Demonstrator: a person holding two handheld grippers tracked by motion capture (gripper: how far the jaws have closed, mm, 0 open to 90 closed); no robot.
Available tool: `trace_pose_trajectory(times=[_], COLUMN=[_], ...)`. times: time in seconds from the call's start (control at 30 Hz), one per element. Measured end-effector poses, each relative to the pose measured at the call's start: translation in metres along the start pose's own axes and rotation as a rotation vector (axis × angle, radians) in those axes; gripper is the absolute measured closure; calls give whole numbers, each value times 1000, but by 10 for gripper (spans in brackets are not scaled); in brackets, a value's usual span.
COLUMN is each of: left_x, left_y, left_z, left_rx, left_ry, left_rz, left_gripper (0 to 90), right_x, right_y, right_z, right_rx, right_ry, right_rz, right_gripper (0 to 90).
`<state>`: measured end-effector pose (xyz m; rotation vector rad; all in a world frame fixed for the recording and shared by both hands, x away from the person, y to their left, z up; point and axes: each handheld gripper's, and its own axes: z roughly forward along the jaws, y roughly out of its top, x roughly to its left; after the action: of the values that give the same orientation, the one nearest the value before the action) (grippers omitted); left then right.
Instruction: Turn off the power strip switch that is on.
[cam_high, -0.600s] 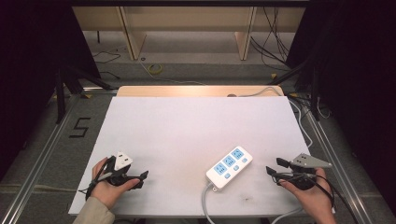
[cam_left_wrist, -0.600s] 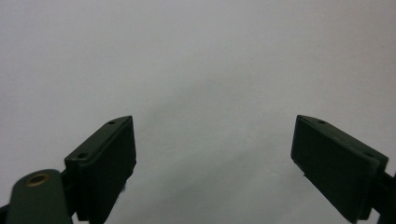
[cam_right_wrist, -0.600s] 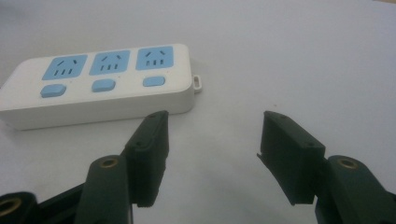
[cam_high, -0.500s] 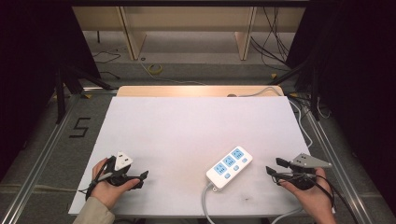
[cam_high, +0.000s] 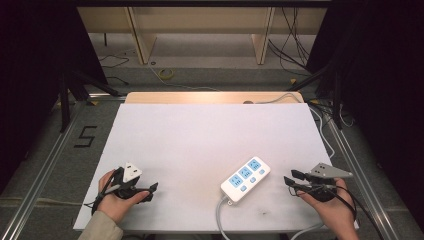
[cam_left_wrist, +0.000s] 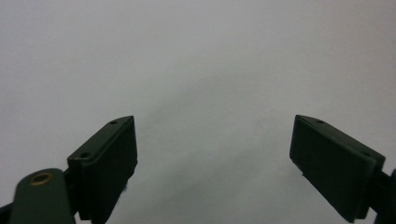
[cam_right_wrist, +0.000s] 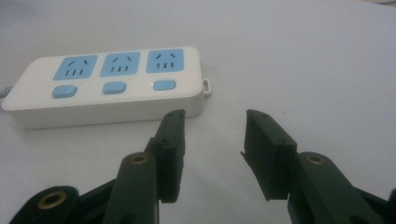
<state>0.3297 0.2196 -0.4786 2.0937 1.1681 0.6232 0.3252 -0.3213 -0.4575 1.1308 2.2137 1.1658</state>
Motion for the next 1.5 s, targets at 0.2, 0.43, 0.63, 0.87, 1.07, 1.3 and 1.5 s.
trace_pose_trajectory(times=[0.2, 0.43, 0.63, 0.87, 1.07, 1.3, 1.5], left_x=[-1, -2, -2, -3, -3, -3, -3], left_y=[1, 1, 1, 1, 1, 2, 2], left_z=[0, 1, 1, 1, 1, 1, 1], left_rx=[7, 2, 2, 4, 4, 5, 6], left_ry=[0, -2, -1, 2, 3, 4, 4], left_rz=[5, 4, 4, 4, 9, 13, 17], left_gripper=[148, 150, 151, 153, 154, 155, 155], right_x=[1, 5, 8, 11, 12, 11, 11], right_y=[2, 7, 10, 14, 16, 17, 20], right_z=[0, 1, 1, 5, 6, 7, 8], right_rx=[8, 16, 19, 34, 47, 55, 65], right_ry=[-4, -14, -28, -27, -24, -23, -23], right_rz=[-25, -66, -82, -83, -77, -68, -60], right_gripper=[683, 825, 900, 900, 900, 900, 900])
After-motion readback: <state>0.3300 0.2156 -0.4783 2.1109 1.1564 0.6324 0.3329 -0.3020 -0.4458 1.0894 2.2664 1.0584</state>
